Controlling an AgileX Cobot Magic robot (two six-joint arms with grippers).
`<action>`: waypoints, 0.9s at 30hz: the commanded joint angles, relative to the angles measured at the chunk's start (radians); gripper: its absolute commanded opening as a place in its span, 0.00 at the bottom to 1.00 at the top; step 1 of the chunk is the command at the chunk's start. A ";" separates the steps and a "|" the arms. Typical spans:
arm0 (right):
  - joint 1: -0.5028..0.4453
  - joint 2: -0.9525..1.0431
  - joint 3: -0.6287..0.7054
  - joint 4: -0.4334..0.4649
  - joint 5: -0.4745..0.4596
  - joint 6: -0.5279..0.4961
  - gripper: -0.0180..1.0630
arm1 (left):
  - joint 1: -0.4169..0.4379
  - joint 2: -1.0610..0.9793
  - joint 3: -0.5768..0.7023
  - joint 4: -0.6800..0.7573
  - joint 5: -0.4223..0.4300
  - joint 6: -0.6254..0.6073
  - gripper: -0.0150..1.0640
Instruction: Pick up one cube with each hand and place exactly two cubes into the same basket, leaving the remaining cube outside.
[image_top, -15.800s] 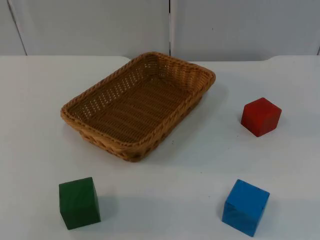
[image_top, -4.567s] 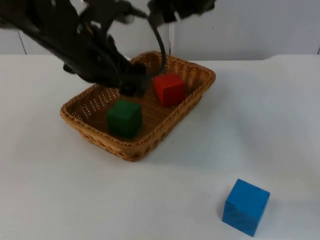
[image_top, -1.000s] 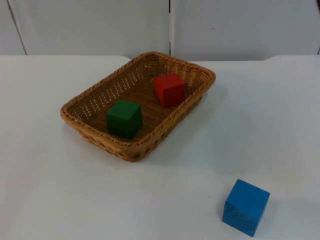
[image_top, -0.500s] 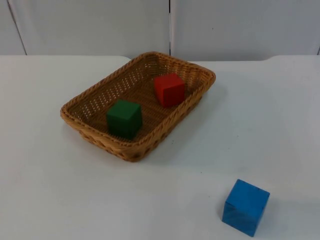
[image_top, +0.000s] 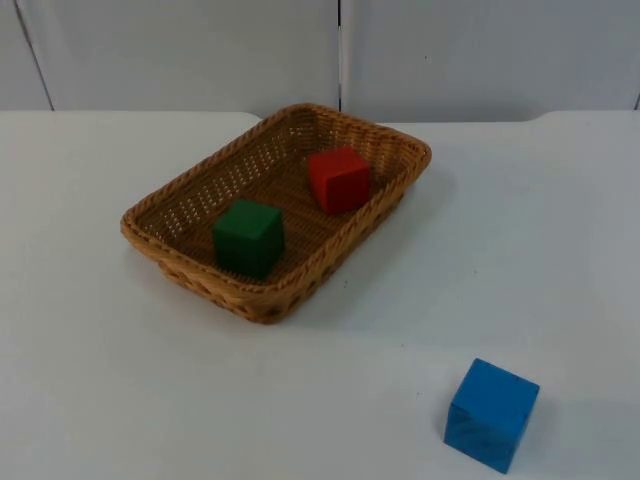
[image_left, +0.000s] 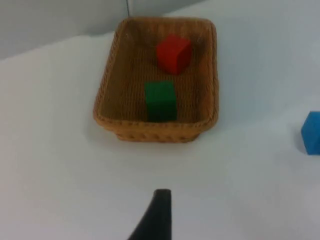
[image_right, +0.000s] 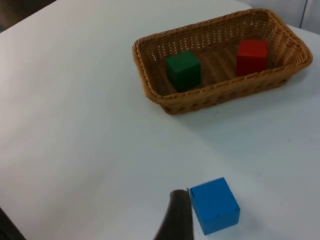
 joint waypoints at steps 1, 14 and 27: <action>0.005 -0.041 0.019 -0.018 0.017 0.023 0.65 | -0.003 -0.042 0.004 -0.004 0.004 -0.019 0.81; 0.005 -0.325 0.034 -0.186 0.200 0.194 0.65 | -0.003 -0.185 0.005 0.123 0.147 -0.151 0.81; 0.007 -0.487 0.018 -0.205 0.323 0.231 0.65 | -0.003 -0.185 0.029 0.123 0.169 -0.134 0.81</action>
